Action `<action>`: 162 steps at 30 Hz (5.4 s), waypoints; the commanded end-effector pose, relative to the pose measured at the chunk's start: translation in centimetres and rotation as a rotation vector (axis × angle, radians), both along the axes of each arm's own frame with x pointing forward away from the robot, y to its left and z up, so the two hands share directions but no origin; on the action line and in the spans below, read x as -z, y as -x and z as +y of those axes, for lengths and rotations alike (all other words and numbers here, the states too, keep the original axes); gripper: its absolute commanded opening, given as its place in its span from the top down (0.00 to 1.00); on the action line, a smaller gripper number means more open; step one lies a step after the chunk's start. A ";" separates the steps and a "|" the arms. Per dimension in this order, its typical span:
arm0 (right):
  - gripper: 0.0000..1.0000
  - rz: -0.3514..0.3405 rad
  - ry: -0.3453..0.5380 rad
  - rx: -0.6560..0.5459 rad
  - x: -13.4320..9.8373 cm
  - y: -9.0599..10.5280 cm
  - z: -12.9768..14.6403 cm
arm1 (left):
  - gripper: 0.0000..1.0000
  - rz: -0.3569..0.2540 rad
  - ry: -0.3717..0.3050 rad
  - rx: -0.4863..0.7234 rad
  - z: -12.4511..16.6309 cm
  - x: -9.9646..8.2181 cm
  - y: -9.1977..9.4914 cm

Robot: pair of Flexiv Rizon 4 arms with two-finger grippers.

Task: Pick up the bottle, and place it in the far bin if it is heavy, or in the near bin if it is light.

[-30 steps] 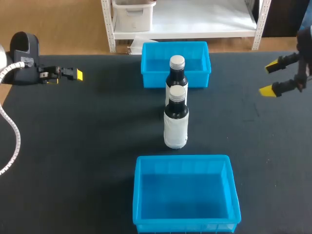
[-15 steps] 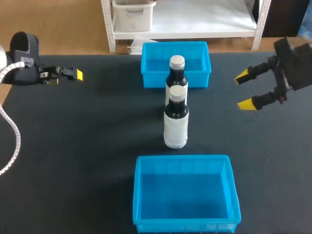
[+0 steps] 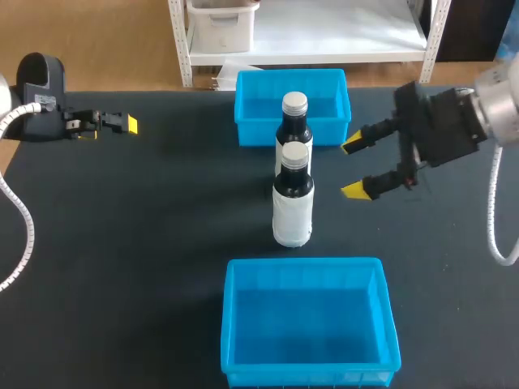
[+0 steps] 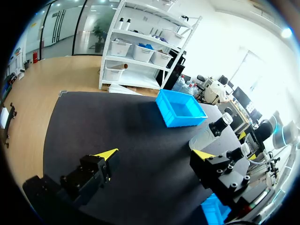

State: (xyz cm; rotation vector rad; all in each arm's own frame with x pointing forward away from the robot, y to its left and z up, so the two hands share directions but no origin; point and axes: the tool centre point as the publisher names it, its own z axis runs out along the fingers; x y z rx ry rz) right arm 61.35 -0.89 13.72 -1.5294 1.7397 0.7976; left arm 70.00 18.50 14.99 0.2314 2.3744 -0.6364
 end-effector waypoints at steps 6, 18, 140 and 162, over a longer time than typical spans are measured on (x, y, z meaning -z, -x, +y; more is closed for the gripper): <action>0.00 0.016 0.002 -0.040 0.3 -0.2 3.1 | 0.00 0.000 0.000 0.000 0.0 0.0 0.0; 0.00 0.040 0.011 -0.046 1.5 -1.1 6.6 | 0.00 0.000 0.000 0.000 0.0 0.0 0.0; 1.00 -0.076 -0.059 -0.120 -11.3 14.0 11.3 | 0.00 0.000 0.000 0.000 0.0 0.0 0.0; 1.00 0.021 -0.101 -0.170 -4.4 16.4 12.4 | 0.00 0.000 0.000 0.000 0.0 0.0 0.0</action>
